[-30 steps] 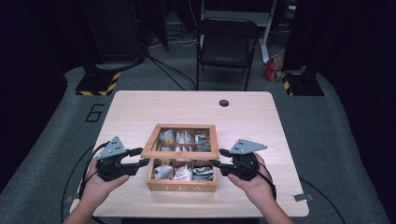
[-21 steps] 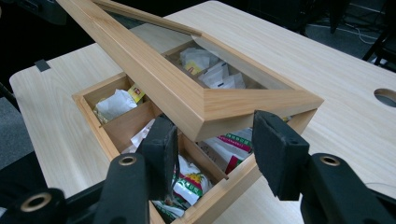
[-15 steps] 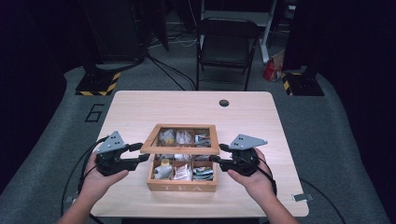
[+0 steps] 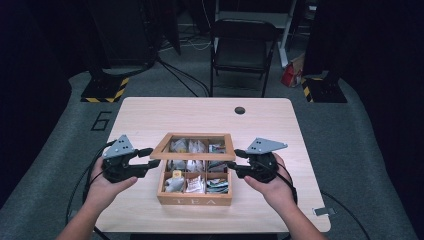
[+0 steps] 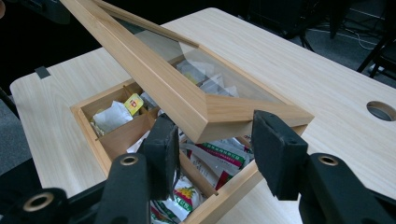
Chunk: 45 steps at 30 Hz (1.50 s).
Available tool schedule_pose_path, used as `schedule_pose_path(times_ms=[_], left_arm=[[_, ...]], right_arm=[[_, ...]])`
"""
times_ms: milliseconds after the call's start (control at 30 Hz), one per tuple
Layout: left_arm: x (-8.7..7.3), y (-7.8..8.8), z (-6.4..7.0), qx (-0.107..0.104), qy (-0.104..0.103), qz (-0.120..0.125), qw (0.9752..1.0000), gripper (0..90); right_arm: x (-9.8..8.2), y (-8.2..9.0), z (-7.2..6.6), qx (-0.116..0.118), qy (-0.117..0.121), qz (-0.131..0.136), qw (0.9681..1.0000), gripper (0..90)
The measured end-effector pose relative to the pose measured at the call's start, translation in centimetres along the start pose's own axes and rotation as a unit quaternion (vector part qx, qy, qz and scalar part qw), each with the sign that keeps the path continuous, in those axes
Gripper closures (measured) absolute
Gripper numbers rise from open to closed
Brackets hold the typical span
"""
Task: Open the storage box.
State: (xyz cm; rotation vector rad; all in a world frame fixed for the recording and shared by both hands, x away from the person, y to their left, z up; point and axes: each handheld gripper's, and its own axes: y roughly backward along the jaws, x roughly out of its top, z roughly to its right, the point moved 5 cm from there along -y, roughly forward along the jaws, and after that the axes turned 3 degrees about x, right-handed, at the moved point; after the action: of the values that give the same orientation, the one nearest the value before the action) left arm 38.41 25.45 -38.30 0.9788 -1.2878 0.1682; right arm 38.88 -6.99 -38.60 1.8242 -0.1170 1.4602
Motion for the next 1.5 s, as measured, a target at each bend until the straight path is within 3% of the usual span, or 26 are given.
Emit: schedule_pose_path(times_ms=[300, 533, 800, 1367, 1500], left_arm=[[0.6, 0.0, -0.4, -0.002, 0.001, 0.0, 1.0, 53.2], [0.5, -0.2, -1.2, -0.008, 0.014, 0.019, 0.9997, 53.1], [-0.5, -1.9, -2.7, 0.011, 0.026, 0.01, 0.9995, 53.0], [-0.7, -5.4, -4.0, 0.028, 0.005, 0.002, 0.9996, 54.9], [-0.7, -5.5, -4.2, 0.029, 0.011, 0.008, 0.9995, 57.8]], right_arm=[[0.7, -0.1, 0.4, -0.001, -0.003, 0.004, 1.0, 51.5], [1.2, 0.0, 0.7, -0.002, -0.01, 0.006, 0.9999, 52.0], [1.7, 0.0, 0.9, -0.002, -0.011, 0.005, 0.9999, 52.1], [1.9, -0.1, 1.0, -0.003, -0.009, 0.007, 0.9999, 52.1], [1.9, -0.1, 1.0, -0.003, -0.007, 0.007, 0.9999, 52.0]])
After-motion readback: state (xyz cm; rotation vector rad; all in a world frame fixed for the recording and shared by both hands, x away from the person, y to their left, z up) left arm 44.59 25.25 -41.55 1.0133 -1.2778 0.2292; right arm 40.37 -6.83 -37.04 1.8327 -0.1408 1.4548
